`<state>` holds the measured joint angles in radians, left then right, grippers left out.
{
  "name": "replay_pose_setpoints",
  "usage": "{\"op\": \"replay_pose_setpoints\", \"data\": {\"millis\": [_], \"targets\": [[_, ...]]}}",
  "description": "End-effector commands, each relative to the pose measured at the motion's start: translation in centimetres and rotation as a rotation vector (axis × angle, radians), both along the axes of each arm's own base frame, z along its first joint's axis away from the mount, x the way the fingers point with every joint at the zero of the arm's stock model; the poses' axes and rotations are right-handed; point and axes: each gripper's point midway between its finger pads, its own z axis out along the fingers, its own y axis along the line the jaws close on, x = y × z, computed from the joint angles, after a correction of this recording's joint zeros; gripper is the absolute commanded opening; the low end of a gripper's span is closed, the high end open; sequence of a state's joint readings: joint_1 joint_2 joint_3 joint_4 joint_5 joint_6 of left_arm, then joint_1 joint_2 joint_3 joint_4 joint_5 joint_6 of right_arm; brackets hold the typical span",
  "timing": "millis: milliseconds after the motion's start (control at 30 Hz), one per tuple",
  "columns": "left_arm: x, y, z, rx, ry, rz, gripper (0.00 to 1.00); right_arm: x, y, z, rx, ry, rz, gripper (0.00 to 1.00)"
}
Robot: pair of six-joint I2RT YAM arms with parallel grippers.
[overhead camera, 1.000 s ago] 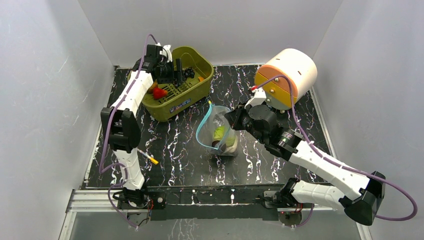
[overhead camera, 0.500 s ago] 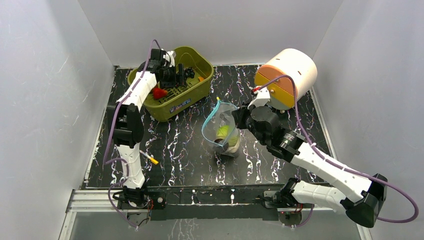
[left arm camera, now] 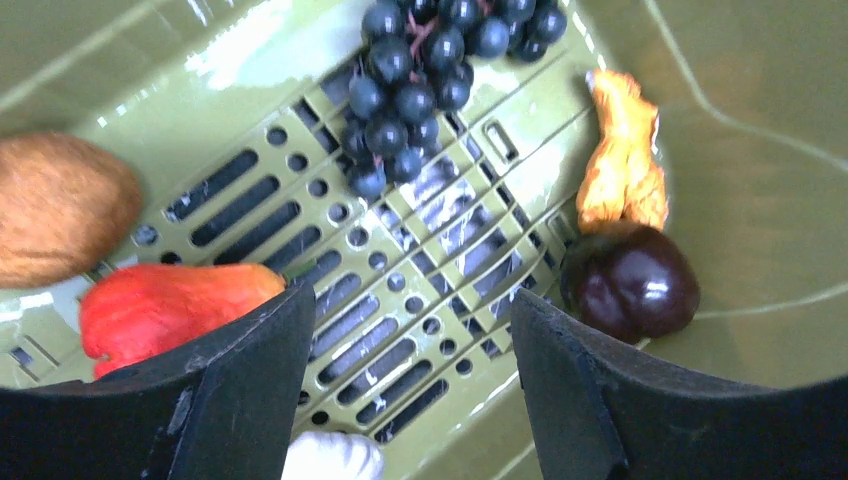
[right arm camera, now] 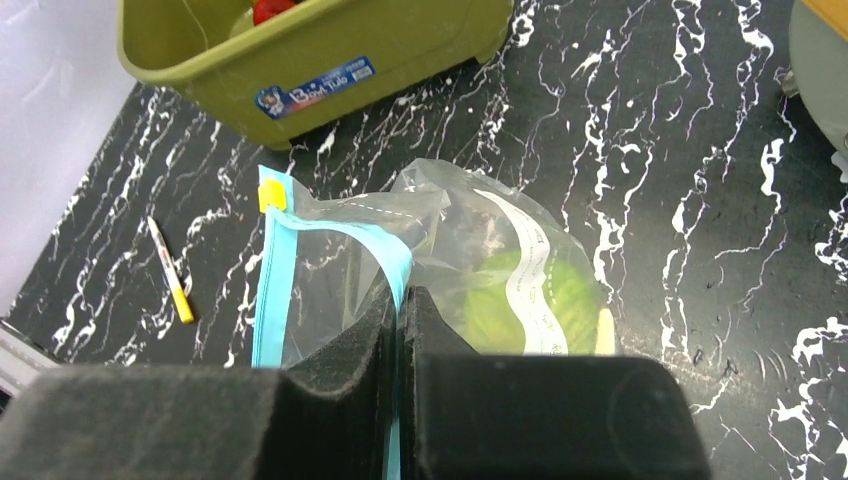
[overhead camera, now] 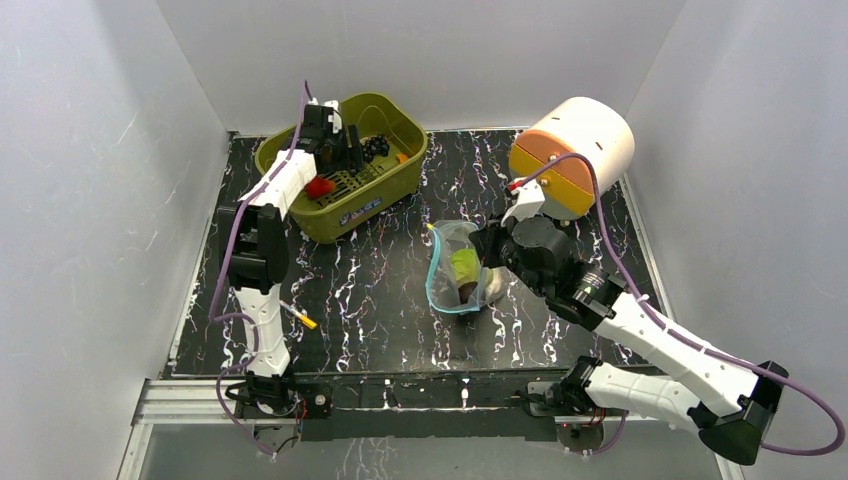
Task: Place the food in the zip-top bag and seal the zipper
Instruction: Pick up the fake fruit from the bin.
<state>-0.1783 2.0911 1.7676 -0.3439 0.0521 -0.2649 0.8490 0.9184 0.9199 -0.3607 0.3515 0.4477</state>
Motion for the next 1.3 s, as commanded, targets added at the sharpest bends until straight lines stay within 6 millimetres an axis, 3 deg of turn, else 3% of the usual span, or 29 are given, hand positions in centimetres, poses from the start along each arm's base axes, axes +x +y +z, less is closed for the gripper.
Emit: {"op": "replay_pose_setpoints", "data": {"millis": [0, 200, 500, 733, 1000, 1133, 1267], "targets": [[3.4, 0.7, 5.1, 0.027, -0.184, 0.020, 0.70, -0.2, 0.3, 3.0, 0.039, -0.030, 0.026, 0.00], [5.7, -0.9, 4.4, 0.027, -0.212, -0.097, 0.69, 0.2, 0.9, 3.4, 0.017, -0.060, 0.047, 0.00], [8.8, -0.7, 1.8, 0.073, -0.247, -0.095, 0.72, 1.5, 3.3, 4.4, -0.067, -0.077, 0.132, 0.00], [10.2, -1.9, -1.2, 0.017, -0.238, -0.107, 0.73, 1.8, 3.9, 4.2, -0.065, -0.062, 0.135, 0.00], [11.2, -2.0, -2.6, 0.026, -0.242, -0.113, 0.73, 2.0, 4.0, 4.2, -0.054, -0.048, 0.121, 0.00], [11.4, -2.3, -3.2, 0.026, -0.250, -0.136, 0.66, 2.3, 3.8, 4.2, -0.066, -0.055, 0.105, 0.00], [11.4, -2.4, -3.4, 0.026, -0.243, -0.148, 0.50, 2.6, 3.6, 4.6, -0.072, -0.067, 0.087, 0.00]]}}
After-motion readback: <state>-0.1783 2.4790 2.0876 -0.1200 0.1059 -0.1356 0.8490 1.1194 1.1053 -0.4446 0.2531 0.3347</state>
